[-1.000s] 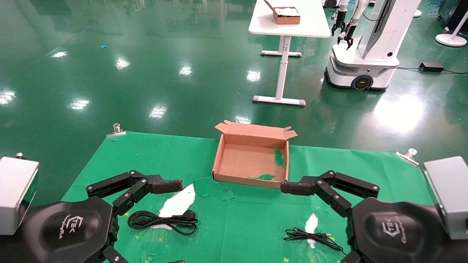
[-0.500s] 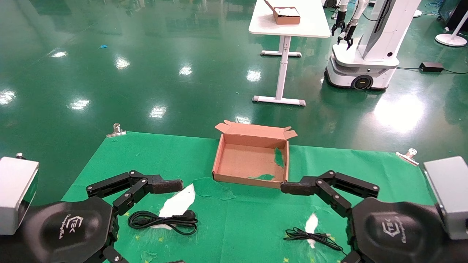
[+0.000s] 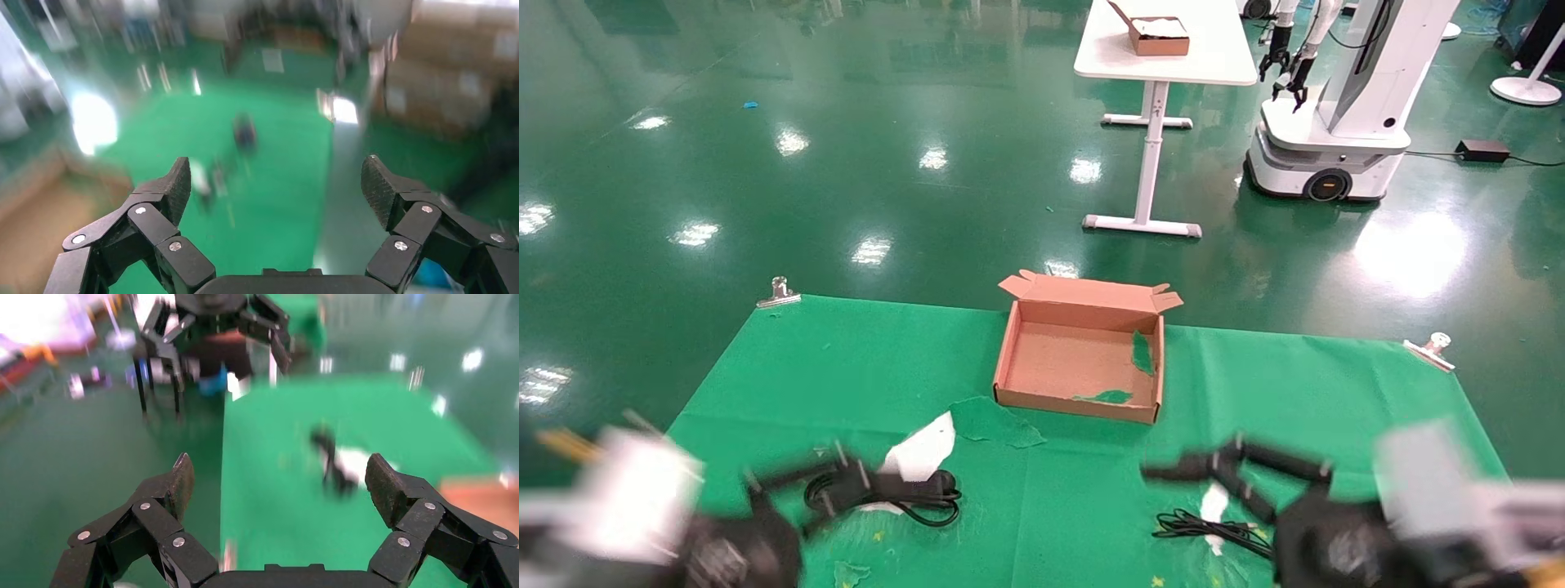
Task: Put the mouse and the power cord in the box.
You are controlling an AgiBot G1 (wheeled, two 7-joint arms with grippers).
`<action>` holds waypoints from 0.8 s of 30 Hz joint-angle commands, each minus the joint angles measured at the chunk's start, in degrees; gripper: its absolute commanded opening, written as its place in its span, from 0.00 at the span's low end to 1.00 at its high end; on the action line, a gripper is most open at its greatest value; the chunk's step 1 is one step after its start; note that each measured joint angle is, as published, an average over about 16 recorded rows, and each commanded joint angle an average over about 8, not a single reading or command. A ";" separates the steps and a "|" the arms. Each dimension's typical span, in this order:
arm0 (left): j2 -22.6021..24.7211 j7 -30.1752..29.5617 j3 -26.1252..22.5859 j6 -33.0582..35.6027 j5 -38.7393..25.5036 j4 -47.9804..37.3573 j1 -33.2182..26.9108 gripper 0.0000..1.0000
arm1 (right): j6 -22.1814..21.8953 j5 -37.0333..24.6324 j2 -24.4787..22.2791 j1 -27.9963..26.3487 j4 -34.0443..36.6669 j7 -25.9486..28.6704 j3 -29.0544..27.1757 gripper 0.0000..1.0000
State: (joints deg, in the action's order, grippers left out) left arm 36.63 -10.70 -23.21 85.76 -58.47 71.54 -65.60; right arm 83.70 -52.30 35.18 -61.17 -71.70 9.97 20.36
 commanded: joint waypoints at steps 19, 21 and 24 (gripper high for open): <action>8.93 0.68 -10.55 -3.56 -26.43 -11.64 -10.83 1.00 | -3.25 -15.54 2.81 -4.33 4.38 1.17 6.19 1.00; 9.17 0.42 -11.01 -4.58 -28.21 -11.45 -11.16 1.00 | -3.14 -15.60 2.79 -4.25 4.40 1.22 6.28 1.00; 10.61 -0.09 -12.58 -7.00 -33.09 -11.85 -12.32 1.00 | -3.02 -15.88 2.82 -4.18 4.35 1.38 6.51 1.00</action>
State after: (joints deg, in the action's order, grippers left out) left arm 48.47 -10.80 -36.34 78.26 -92.65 58.05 -78.46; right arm 80.25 -68.23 38.02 -65.38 -67.42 11.57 26.77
